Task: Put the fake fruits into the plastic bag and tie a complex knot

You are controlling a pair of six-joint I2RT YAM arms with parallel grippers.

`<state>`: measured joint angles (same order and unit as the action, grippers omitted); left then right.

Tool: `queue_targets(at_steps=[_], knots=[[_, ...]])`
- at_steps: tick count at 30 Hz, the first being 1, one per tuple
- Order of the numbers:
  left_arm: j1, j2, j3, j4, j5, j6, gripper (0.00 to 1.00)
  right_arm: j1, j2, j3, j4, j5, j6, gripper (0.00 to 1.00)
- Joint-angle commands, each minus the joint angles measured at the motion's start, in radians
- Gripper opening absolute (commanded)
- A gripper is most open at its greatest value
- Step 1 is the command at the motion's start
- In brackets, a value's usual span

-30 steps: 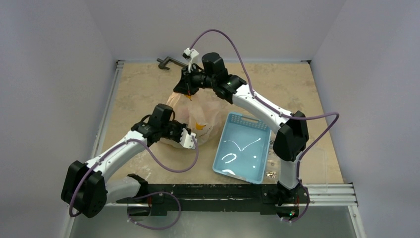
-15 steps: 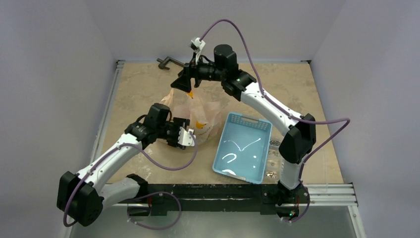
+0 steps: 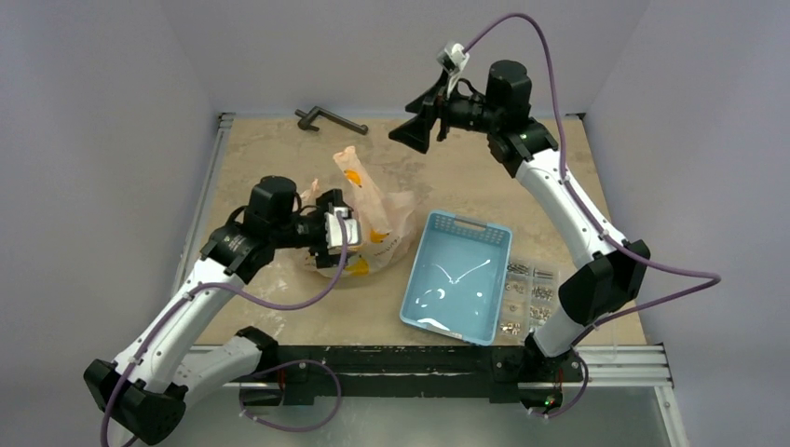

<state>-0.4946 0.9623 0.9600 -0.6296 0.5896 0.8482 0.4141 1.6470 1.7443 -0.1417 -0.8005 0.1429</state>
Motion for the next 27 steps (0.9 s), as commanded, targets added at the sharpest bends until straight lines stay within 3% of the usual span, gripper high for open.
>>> queue_targets(at_steps=[1, 6, 10, 13, 16, 23, 27], knots=[[-0.004, 0.005, 0.21, 0.023, 0.108, -0.313, 0.88, 0.023, -0.041, -0.123, -0.107, -0.072, -0.172, 0.99], [0.029, 0.164, 0.539, -0.075, 0.108, -0.58, 0.88, 0.023, -0.049, -0.206, -0.067, -0.095, -0.231, 0.99], [0.14, 0.317, 0.774, -0.127, 0.136, -0.743, 0.88, 0.024, -0.022, -0.205, -0.063, -0.133, -0.303, 0.99], [0.213, 0.454, 0.925, -0.229, 0.13, -0.766, 0.89, 0.025, 0.007, -0.199, -0.074, -0.178, -0.354, 0.99], [0.24, 0.59, 1.057, -0.41, 0.082, -0.694, 0.89, 0.036, 0.03, -0.191, -0.085, -0.211, -0.365, 0.99], [0.263, 0.659, 0.963, -0.389, 0.065, -0.642, 0.9, 0.091, 0.075, -0.211, -0.046, -0.173, -0.353, 0.99], [0.269, 0.715, 0.991, -0.43, 0.118, -0.655, 0.84, 0.106, 0.115, -0.179, -0.012, -0.161, -0.304, 0.99]])
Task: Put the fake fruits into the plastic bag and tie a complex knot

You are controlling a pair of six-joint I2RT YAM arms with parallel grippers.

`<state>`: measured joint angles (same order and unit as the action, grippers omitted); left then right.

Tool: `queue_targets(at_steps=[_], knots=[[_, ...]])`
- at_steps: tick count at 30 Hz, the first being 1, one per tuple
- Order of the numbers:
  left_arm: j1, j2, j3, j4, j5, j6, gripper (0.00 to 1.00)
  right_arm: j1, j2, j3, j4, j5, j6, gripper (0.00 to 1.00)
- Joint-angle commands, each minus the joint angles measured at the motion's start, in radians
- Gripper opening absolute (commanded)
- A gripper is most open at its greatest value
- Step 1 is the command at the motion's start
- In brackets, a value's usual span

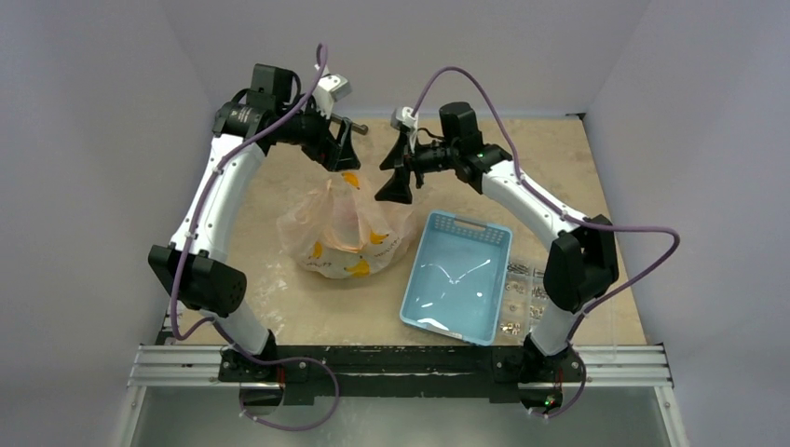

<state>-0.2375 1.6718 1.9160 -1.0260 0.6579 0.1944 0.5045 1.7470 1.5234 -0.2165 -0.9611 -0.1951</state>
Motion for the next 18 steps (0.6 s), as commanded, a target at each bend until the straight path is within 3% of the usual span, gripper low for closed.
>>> queue_targets(at_steps=[1, 7, 13, 15, 18], knots=[[0.012, 0.015, 0.036, -0.039, 0.064, -0.005, 0.79, 0.019, 0.025, 0.042, 0.078, 0.002, 0.045, 0.99], [0.019, 0.02, 0.012, -0.051, 0.14, -0.02, 0.48, 0.021, 0.081, 0.065, 0.131, -0.028, 0.122, 0.99], [0.025, -0.01, -0.028, 0.032, 0.183, -0.035, 0.07, 0.036, 0.1, 0.042, 0.188, -0.063, 0.187, 0.98], [0.032, -0.027, -0.048, 0.074, 0.168, -0.047, 0.0, 0.04, 0.099, 0.03, 0.201, -0.085, 0.232, 0.93], [0.054, -0.05, -0.081, 0.148, 0.163, -0.075, 0.0, 0.047, 0.1, 0.019, 0.211, -0.111, 0.264, 0.82]])
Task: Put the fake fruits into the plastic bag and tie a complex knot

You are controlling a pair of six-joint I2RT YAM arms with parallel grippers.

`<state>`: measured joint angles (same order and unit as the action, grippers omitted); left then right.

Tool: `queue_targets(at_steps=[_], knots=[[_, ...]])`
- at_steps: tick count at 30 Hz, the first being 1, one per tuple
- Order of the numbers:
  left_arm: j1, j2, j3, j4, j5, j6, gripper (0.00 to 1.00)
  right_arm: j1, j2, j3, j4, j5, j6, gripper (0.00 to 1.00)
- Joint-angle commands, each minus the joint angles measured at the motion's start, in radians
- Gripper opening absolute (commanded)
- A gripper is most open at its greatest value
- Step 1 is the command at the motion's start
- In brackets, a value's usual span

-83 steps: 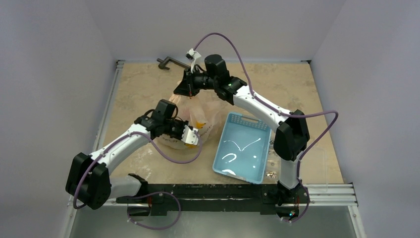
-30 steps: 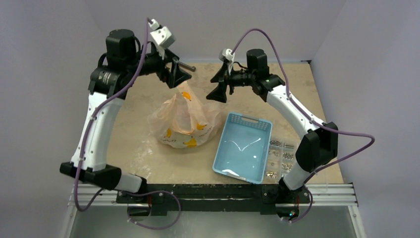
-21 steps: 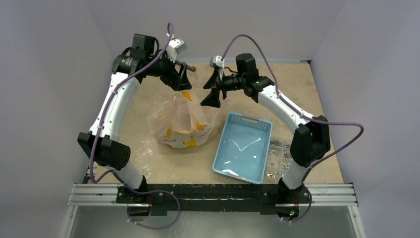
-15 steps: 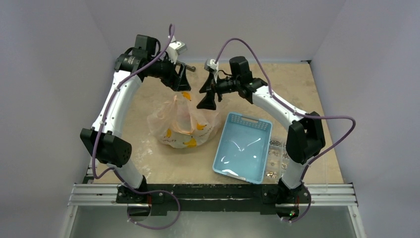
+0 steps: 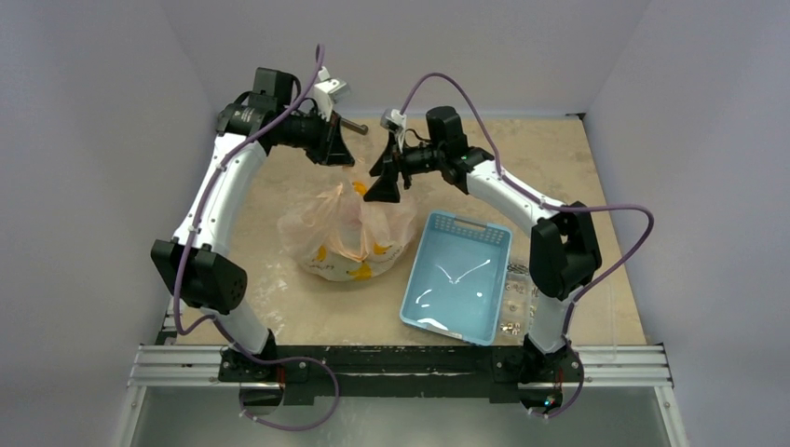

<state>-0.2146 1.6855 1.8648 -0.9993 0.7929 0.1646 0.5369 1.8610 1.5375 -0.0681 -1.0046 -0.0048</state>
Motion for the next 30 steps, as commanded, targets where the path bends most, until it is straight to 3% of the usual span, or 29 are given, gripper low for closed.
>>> queue_targets(at_steps=[1, 4, 7, 11, 12, 14, 16, 18, 21, 24, 27, 30], knots=[[0.038, -0.068, -0.036, 0.141, 0.039, -0.052, 0.0, 0.016, -0.014, 0.002, 0.089, -0.076, 0.087, 0.77], [0.048, -0.072, -0.04, 0.193, 0.048, -0.069, 0.0, 0.026, -0.008, 0.002, 0.101, -0.08, 0.105, 0.64], [0.069, -0.089, -0.054, 0.256, 0.062, -0.103, 0.0, 0.036, 0.006, 0.007, 0.096, -0.076, 0.105, 0.58], [0.087, -0.114, -0.064, 0.239, 0.075, -0.052, 0.0, 0.039, 0.028, 0.015, 0.102, -0.062, 0.115, 0.26], [0.1, -0.125, -0.06, 0.211, 0.087, -0.031, 0.05, 0.038, 0.033, 0.02, 0.102, -0.056, 0.115, 0.15], [0.161, -0.152, -0.051, 0.156, 0.189, 0.02, 0.49, 0.038, 0.039, 0.022, 0.098, -0.034, 0.113, 0.04], [0.227, -0.175, -0.021, 0.011, 0.277, 0.163, 0.73, 0.038, 0.042, 0.021, 0.091, -0.022, 0.098, 0.02], [0.276, -0.195, 0.028, -0.213, 0.303, 0.418, 0.83, 0.038, 0.043, 0.032, 0.074, -0.026, 0.071, 0.03], [0.282, -0.221, 0.076, -0.558, 0.282, 0.831, 0.84, 0.037, 0.042, 0.054, 0.023, -0.014, 0.03, 0.08], [0.274, -0.252, 0.026, -0.706, 0.275, 1.048, 0.87, 0.039, 0.037, 0.06, 0.014, -0.016, 0.026, 0.2], [0.227, -0.28, -0.043, -0.654, 0.211, 1.075, 0.99, 0.039, 0.032, 0.063, 0.017, -0.02, 0.028, 0.43], [0.137, -0.289, -0.079, -0.493, 0.173, 0.956, 1.0, 0.037, 0.019, 0.071, 0.017, -0.018, 0.034, 0.71]])
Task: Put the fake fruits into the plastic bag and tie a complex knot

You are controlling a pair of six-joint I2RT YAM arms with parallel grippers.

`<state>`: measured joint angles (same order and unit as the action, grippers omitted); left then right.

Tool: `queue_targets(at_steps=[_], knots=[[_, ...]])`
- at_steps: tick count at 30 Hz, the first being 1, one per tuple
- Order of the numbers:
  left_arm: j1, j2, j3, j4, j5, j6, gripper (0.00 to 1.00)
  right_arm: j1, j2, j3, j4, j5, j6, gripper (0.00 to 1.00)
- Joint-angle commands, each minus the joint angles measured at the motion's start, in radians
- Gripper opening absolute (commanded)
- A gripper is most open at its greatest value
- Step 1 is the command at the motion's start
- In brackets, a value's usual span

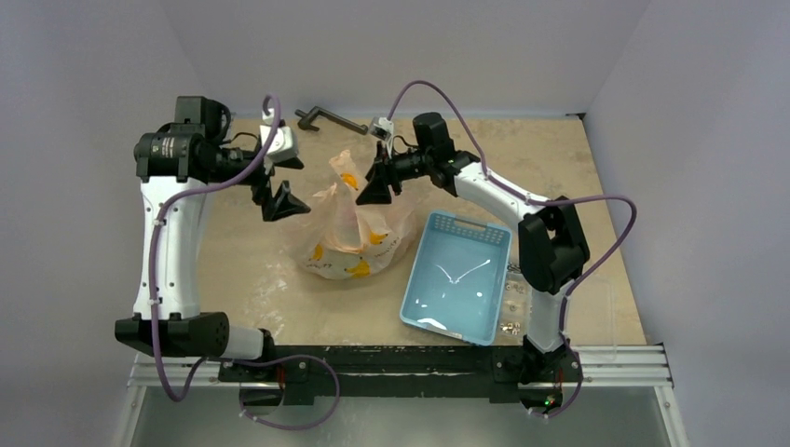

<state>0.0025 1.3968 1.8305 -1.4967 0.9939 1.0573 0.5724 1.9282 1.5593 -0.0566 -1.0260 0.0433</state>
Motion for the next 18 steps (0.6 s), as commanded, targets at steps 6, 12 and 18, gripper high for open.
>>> queue_targets(at_steps=[6, 12, 18], knots=[[-0.166, -0.001, -0.116, 0.15, -0.053, -0.029, 1.0, 0.0, -0.129, 0.05, -0.022, 0.028, -0.071, 0.9], [-0.158, -0.013, -0.16, 0.225, -0.049, -0.094, 0.73, 0.004, -0.216, 0.061, 0.004, 0.056, -0.066, 0.99], [-0.118, -0.016, -0.162, 0.233, 0.004, -0.126, 0.46, 0.057, -0.172, 0.142, 0.051, 0.021, 0.003, 0.99]])
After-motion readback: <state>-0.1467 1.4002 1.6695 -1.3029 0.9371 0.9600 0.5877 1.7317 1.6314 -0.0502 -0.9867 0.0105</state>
